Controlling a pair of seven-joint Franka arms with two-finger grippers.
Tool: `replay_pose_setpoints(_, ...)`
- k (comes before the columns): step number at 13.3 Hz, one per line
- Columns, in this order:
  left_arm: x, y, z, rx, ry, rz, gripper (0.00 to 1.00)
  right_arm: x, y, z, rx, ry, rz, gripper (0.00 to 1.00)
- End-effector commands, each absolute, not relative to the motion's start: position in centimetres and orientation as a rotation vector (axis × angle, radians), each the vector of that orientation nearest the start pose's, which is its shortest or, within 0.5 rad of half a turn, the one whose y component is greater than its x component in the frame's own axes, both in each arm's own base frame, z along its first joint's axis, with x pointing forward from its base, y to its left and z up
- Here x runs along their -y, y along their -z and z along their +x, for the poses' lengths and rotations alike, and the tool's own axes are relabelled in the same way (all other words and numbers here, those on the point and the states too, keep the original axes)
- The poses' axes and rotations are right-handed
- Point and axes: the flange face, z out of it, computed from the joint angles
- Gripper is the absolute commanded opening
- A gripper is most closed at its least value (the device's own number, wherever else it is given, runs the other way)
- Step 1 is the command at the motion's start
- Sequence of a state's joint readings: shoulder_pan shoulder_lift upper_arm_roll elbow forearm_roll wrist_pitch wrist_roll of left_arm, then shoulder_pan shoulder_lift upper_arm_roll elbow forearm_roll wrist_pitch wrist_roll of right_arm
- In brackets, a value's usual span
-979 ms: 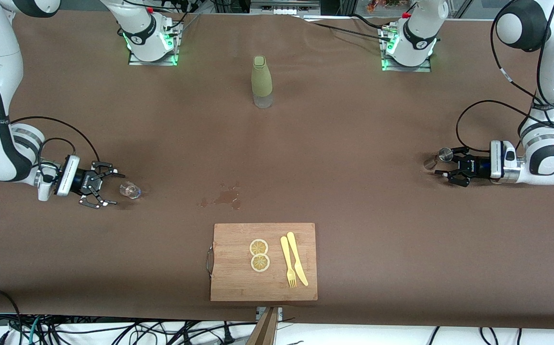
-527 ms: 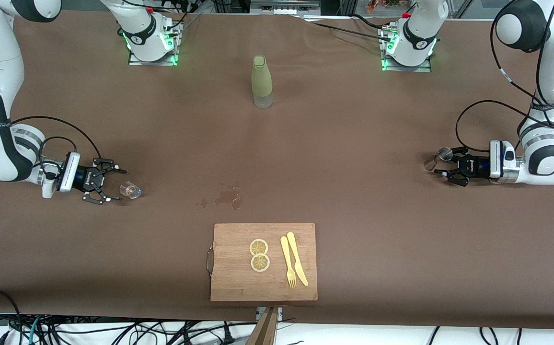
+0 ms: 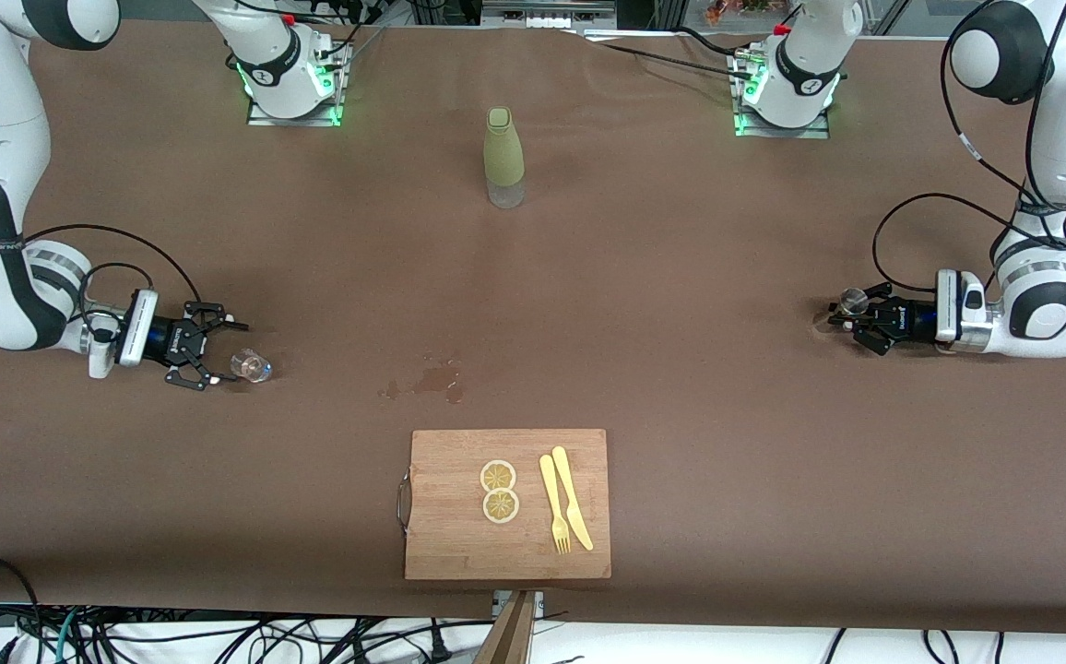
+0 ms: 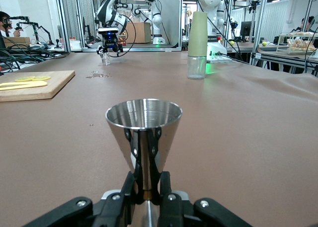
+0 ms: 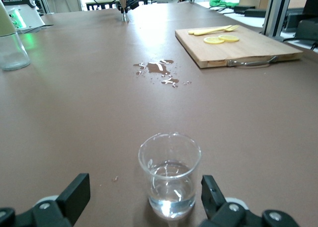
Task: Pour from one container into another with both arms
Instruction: 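Close the right gripper on the glass while the left gripper grips the jigger, then lift the glass with the right gripper while the left gripper lifts the jigger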
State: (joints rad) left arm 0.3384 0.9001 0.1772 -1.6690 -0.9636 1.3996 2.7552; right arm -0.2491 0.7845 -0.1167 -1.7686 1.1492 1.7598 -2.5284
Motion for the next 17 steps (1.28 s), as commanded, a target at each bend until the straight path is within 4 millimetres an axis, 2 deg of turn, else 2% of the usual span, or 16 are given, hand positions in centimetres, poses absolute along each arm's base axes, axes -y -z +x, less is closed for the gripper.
replay_pose_setpoints(1,-18.3,-7.9,52.5,1.625,-1.066,1.149,0.00,13.2,-10.3,57.8,1.428,1.022,-1.605,1.00)
replay_pose_setpoints(3,-18.4,-8.0,52.5,1.626,-1.065,1.151,0.00,12.9,-9.7,57.7,1.407,1.028,-1.582,1.00)
replay_pose_setpoints(4,-18.5,-8.3,52.6,1.625,-1.064,1.155,0.00,12.8,-9.6,57.9,1.394,1.084,-1.577,1.00)
replay_pose_setpoints(6,-18.3,-9.2,53.0,1.606,-1.068,1.129,0.00,12.1,-8.8,57.6,1.381,1.098,-1.549,1.00)
replay_pose_setpoints(9,-18.5,-10.5,53.0,1.559,-1.043,1.135,0.00,12.1,-8.6,57.5,1.378,1.098,-1.548,1.00)
replay_pose_setpoints(11,-19.2,-12.1,53.5,1.557,-0.994,1.171,0.00,12.0,-7.9,57.3,1.373,1.108,-1.547,1.00)
replay_pose_setpoints(13,-19.4,-14.9,54.4,1.566,-0.973,1.204,0.00,11.8,-7.5,57.3,1.361,1.132,-1.548,1.00)
replay_pose_setpoints(15,-18.8,-16.8,55.1,1.569,-0.907,1.229,0.00,11.5,-7.2,57.4,1.356,1.134,-1.547,1.00)
replay_pose_setpoints(17,-16.6,-17.7,56.4,1.578,-0.884,1.235,0.00,11.4,-6.8,57.3,1.340,1.142,-1.552,1.00)
